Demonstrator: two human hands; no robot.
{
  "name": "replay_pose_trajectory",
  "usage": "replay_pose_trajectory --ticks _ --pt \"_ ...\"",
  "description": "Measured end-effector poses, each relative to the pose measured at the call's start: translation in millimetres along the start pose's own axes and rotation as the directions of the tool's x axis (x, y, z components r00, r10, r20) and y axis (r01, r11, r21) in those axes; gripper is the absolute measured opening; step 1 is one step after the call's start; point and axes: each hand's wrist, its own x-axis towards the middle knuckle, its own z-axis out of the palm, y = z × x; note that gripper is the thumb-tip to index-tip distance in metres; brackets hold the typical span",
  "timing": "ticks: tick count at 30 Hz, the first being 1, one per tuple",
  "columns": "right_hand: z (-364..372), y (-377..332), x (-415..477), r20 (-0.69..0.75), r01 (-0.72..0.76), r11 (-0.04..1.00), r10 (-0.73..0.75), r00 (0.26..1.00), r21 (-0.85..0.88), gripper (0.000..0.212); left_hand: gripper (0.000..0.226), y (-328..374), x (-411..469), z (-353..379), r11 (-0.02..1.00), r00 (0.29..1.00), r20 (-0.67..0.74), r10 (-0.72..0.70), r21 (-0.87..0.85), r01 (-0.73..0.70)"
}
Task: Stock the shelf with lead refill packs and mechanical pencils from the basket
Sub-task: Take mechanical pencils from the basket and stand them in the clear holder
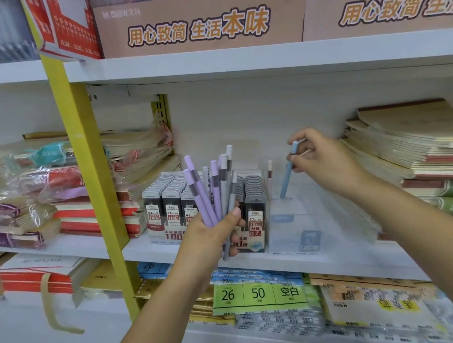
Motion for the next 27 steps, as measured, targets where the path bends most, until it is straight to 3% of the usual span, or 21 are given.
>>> replay_pose_trajectory --ticks 8,19,27 --pt "23.3 17.3 9.7 0.084 0.072 0.985 -0.060 0.995 -0.156 0.035 0.039 -1.7 3.9 -5.6 1.000 1.000 0.031 0.007 0.028 -0.008" --pt "27.6 20.9 14.0 0.154 0.048 0.994 -0.032 0.987 -0.100 0.035 0.042 -2.5 2.5 -7.9 0.999 1.000 0.028 0.001 0.035 -0.002" --pt "32.8 19.7 11.1 0.149 0.170 0.871 -0.112 0.982 -0.461 0.016 0.029 1.8 -1.5 -5.9 1.000 0.996 0.087 -0.018 -0.013 0.019"
